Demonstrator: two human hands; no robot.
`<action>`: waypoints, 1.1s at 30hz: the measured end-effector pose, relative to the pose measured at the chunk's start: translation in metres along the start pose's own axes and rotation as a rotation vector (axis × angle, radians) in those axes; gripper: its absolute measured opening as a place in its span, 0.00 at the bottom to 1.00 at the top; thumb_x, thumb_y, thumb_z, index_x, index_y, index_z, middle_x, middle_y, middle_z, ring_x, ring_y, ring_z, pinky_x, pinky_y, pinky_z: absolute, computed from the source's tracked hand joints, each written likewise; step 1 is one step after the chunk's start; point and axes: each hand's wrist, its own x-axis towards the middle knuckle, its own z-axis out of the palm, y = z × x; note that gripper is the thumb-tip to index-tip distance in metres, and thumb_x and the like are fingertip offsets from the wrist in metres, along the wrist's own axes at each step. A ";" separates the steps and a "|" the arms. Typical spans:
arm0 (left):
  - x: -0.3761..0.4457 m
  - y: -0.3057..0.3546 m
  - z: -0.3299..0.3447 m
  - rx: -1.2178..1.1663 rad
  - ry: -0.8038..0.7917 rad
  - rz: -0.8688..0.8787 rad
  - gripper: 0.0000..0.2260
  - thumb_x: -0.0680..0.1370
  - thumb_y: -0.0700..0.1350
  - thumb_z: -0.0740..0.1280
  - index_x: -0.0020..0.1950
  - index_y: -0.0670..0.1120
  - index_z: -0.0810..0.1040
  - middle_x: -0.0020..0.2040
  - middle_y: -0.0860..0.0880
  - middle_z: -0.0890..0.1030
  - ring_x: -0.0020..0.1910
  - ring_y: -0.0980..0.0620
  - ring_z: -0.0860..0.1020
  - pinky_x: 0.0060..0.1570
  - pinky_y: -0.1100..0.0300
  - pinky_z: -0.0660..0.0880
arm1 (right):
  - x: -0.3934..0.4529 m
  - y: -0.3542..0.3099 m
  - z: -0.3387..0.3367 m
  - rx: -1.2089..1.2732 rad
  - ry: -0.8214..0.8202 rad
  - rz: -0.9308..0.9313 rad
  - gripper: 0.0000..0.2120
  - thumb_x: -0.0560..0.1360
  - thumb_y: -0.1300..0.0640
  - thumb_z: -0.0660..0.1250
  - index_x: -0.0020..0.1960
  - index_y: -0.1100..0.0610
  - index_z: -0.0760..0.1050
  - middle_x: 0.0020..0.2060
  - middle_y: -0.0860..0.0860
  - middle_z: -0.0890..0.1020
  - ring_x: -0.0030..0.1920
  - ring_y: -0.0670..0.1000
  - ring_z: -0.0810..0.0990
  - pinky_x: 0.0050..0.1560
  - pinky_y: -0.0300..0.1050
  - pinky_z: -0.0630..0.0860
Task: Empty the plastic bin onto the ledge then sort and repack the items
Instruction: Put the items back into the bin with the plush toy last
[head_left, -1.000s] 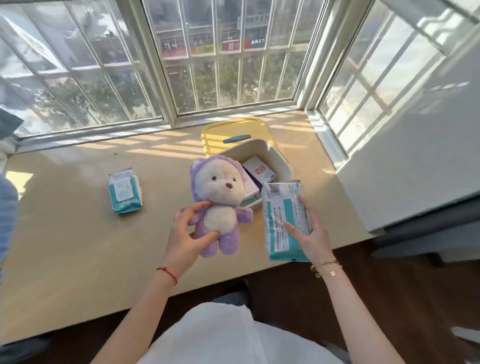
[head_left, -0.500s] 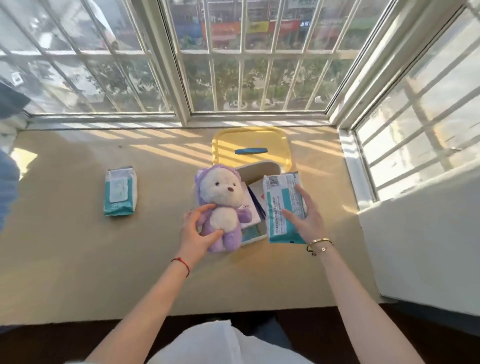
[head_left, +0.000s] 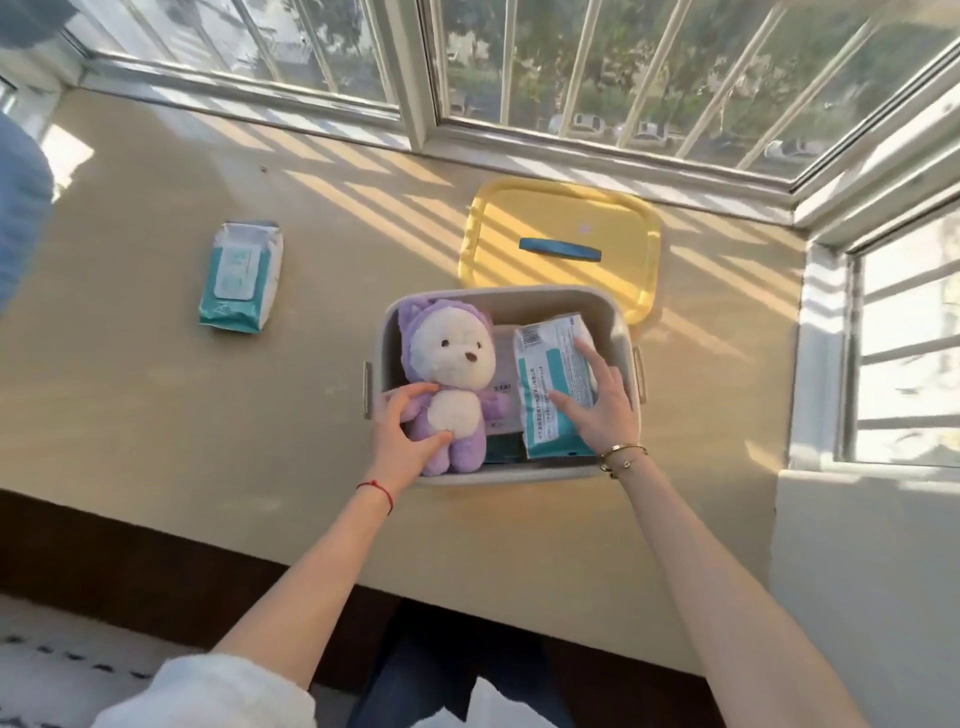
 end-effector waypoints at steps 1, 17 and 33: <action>0.000 -0.003 0.002 0.011 0.009 0.006 0.28 0.64 0.34 0.78 0.55 0.59 0.75 0.59 0.47 0.71 0.53 0.68 0.71 0.57 0.76 0.66 | 0.002 0.001 0.003 0.033 -0.013 -0.010 0.36 0.73 0.50 0.73 0.74 0.39 0.60 0.54 0.48 0.70 0.54 0.47 0.73 0.55 0.44 0.73; -0.007 0.014 -0.017 0.249 0.072 0.107 0.19 0.70 0.38 0.74 0.60 0.44 0.79 0.57 0.46 0.80 0.54 0.46 0.79 0.55 0.53 0.76 | -0.017 -0.001 0.001 -0.280 0.020 -0.008 0.34 0.77 0.52 0.68 0.77 0.53 0.57 0.75 0.59 0.61 0.75 0.57 0.59 0.75 0.51 0.59; -0.098 0.035 -0.202 0.521 0.284 0.413 0.15 0.76 0.41 0.70 0.63 0.46 0.78 0.57 0.48 0.80 0.56 0.48 0.78 0.57 0.51 0.77 | -0.127 -0.095 -0.021 -0.472 0.261 -0.543 0.21 0.74 0.60 0.71 0.66 0.61 0.74 0.59 0.57 0.78 0.62 0.59 0.72 0.66 0.55 0.70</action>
